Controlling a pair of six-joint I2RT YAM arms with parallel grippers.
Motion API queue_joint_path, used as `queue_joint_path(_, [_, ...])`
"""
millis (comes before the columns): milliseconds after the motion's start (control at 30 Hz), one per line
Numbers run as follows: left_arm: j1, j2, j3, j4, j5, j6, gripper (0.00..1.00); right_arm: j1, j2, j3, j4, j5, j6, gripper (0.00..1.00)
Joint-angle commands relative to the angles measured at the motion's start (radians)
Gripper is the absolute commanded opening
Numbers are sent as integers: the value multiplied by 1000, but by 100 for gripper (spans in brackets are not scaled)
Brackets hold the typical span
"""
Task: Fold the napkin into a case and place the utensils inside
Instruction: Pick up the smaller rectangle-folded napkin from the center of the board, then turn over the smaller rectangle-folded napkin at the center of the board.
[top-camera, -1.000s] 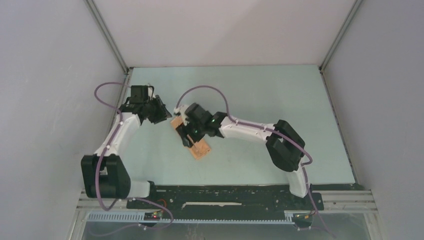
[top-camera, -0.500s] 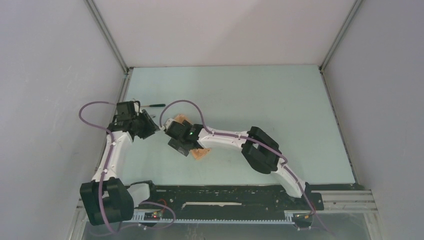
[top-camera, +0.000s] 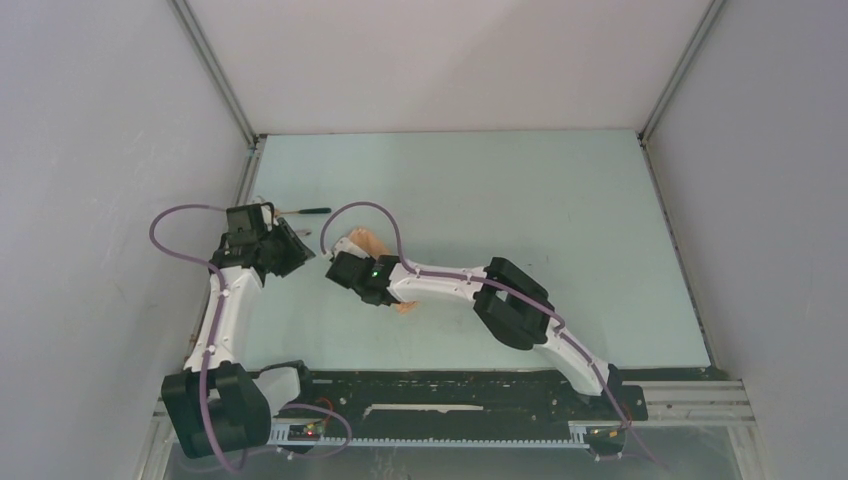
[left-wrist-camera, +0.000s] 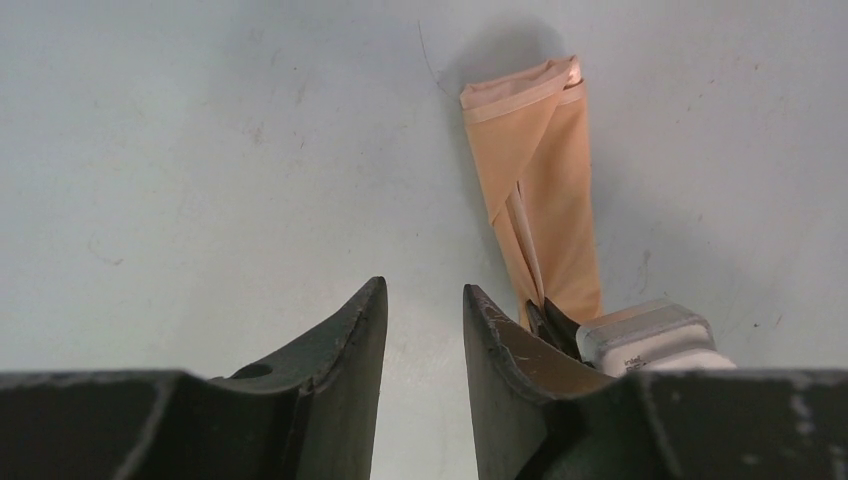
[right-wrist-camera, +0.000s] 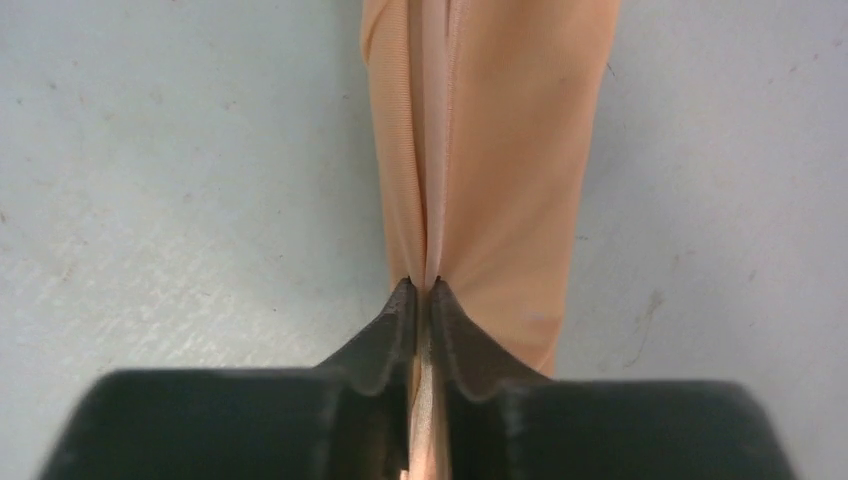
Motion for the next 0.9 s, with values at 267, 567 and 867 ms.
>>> queue_joint_path(267, [9,-34,-8,34,20,31,40,-95,-275,-132,-25,-431,66,0])
queue_joint_path(567, [7,-37,-19,62,87,31,40,-396,-527,-543,183,-1375,330,0])
queue_joint_path(867, [-44,22,-21,91,200,39,40,-621,-434,-739,274,-1603,317,0])
